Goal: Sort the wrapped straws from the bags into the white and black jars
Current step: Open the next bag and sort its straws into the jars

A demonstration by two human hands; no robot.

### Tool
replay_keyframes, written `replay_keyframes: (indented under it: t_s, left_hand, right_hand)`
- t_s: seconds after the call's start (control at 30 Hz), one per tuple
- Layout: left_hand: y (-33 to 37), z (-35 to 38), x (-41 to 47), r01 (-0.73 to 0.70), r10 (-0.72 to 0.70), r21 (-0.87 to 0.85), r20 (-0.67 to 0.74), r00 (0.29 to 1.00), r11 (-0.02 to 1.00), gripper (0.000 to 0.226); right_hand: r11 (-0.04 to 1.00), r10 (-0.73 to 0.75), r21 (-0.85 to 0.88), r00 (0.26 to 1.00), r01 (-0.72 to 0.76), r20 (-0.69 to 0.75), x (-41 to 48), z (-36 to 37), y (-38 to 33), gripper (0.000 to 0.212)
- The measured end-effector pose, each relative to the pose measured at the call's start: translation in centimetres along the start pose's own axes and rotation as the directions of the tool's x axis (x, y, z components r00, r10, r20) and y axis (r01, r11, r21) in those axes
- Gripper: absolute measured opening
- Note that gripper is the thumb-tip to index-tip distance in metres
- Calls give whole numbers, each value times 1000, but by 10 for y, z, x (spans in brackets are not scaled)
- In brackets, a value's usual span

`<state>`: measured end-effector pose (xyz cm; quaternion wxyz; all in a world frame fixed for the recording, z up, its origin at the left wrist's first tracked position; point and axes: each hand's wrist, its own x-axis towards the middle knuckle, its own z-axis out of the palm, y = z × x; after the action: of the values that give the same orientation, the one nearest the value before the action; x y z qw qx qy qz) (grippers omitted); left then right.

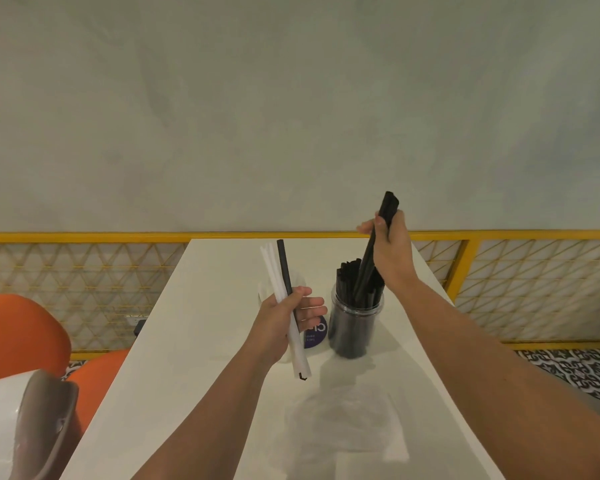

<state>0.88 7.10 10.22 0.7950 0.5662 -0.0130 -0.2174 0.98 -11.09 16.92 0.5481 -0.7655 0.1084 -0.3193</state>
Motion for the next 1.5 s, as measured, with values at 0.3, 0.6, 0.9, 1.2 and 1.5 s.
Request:
replay_keyframes:
  t_s: [0.3, 0.6, 0.9, 1.2, 1.5]
  left_hand:
    - [3, -3, -4, 2, -5, 59, 53, 999, 998, 23]
    - [5, -5, -8, -18, 6, 133, 83, 997, 991, 23]
    - [4, -7, -6, -43, 48, 240, -14, 999, 970, 24]
    - [5, 4, -13, -142, 253, 536, -138, 958, 832, 27]
    - [4, -6, -10, -86, 205, 523, -173, 963, 848, 43]
  right_hand:
    - [832, 142, -555, 965, 5, 222, -21, 12, 66, 34]
    - [594, 54, -762, 932, 260, 359, -23, 18, 62, 48]
    - [693, -114, -645, 933, 322, 342, -34, 39, 29, 40]
    - [843, 146, -519, 867, 144, 477, -56, 83, -23, 41]
    - [901, 423, -294, 794, -318, 436, -53, 95, -27, 31]
